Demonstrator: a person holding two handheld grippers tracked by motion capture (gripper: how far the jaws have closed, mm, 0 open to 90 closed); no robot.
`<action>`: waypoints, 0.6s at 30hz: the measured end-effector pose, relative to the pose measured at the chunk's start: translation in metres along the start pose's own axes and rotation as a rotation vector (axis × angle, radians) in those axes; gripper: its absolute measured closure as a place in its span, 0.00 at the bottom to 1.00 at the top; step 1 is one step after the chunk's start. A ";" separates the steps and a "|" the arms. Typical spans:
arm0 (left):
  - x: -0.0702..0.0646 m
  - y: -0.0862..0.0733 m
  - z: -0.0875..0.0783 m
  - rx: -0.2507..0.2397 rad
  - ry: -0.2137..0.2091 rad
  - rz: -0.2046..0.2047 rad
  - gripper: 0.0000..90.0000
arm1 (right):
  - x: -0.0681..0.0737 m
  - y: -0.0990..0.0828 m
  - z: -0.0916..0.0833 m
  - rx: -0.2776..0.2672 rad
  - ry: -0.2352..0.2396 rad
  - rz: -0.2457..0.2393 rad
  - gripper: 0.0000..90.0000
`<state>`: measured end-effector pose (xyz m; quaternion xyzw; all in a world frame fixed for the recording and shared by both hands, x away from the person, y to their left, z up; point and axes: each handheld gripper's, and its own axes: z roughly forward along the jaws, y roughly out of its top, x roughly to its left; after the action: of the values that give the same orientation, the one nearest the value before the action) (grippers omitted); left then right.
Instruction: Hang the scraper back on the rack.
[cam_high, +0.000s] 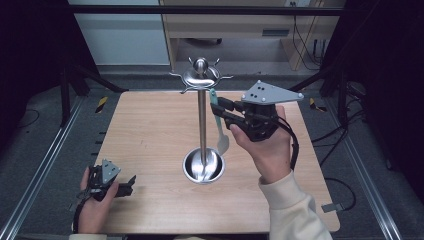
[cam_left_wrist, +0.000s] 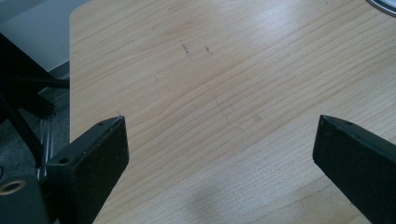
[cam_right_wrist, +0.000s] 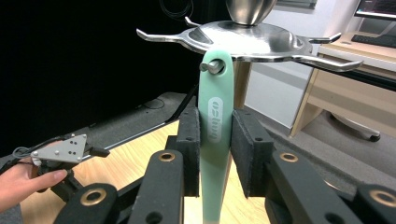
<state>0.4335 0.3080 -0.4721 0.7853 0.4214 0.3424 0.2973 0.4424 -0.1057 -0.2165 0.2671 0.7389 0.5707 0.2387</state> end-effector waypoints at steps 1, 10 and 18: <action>0.000 0.000 0.000 -0.001 -0.001 0.000 0.04 | 0.000 0.000 0.000 0.001 0.000 0.001 0.80; 0.001 0.000 0.000 0.002 0.002 -0.006 0.04 | -0.005 -0.010 -0.018 0.058 -0.065 -0.037 0.62; 0.000 0.000 0.000 0.002 0.003 -0.005 0.04 | -0.015 -0.019 -0.033 0.080 -0.119 -0.023 0.46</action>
<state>0.4339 0.3081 -0.4721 0.7842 0.4240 0.3423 0.2968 0.4291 -0.1432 -0.2263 0.3014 0.7486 0.5210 0.2781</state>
